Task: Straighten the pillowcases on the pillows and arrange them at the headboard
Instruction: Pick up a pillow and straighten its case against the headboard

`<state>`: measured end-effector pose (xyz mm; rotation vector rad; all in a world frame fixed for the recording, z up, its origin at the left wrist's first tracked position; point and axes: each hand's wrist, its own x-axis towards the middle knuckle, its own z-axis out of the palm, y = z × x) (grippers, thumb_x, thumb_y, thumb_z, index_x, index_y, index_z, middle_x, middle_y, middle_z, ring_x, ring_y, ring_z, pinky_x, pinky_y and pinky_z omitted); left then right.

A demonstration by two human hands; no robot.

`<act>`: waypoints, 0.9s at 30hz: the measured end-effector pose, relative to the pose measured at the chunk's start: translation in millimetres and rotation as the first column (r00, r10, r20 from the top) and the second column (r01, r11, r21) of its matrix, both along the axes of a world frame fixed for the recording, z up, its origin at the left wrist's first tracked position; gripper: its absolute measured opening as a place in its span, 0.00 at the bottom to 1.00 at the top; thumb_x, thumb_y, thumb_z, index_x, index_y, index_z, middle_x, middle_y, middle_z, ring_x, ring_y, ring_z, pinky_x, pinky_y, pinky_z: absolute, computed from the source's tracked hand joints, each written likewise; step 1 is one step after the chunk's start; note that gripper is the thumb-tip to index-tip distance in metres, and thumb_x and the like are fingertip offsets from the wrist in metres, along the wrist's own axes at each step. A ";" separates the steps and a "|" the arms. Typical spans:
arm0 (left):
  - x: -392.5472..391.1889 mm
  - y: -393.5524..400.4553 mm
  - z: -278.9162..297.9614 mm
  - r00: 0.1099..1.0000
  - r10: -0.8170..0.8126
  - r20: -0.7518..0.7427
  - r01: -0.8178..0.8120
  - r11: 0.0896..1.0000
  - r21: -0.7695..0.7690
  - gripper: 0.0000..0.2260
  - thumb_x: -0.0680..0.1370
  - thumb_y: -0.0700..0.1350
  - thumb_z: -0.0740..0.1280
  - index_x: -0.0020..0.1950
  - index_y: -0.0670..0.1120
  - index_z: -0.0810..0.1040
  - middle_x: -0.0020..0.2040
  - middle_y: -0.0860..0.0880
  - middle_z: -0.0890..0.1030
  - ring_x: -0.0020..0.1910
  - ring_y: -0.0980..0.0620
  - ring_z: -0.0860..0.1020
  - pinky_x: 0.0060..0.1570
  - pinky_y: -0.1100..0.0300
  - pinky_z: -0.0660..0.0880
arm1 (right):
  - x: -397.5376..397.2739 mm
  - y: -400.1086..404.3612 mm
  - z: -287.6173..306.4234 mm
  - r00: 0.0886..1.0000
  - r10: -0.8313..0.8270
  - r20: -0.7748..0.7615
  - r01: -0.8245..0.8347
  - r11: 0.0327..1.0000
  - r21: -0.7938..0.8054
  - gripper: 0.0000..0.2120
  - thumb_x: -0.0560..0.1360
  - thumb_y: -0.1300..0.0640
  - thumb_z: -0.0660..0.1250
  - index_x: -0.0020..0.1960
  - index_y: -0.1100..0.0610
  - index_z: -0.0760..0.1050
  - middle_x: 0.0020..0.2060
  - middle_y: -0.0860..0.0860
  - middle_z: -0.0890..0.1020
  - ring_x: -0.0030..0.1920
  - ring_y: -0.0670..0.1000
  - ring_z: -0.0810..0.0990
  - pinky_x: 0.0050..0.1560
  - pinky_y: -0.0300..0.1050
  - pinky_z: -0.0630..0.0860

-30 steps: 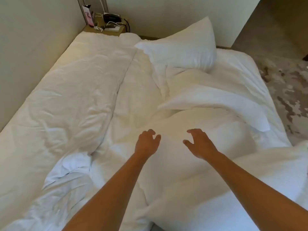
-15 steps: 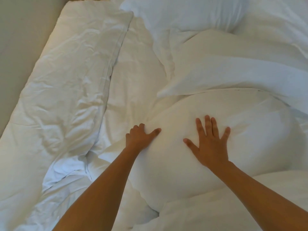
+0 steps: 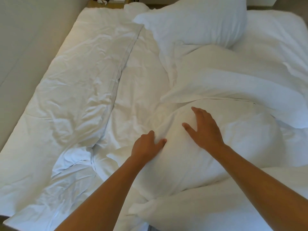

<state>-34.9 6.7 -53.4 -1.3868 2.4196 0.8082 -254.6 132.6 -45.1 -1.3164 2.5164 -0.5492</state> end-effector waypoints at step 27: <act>63.7 46.4 47.3 0.978 -0.155 -0.141 0.151 0.988 -0.035 0.25 0.76 0.73 0.59 0.45 0.51 0.72 0.38 0.52 0.80 0.37 0.51 0.79 0.38 0.55 0.77 | 54.1 18.5 55.3 0.988 0.073 -0.139 -0.037 0.969 0.245 0.31 0.80 0.33 0.56 0.29 0.55 0.65 0.23 0.50 0.72 0.29 0.52 0.74 0.35 0.47 0.70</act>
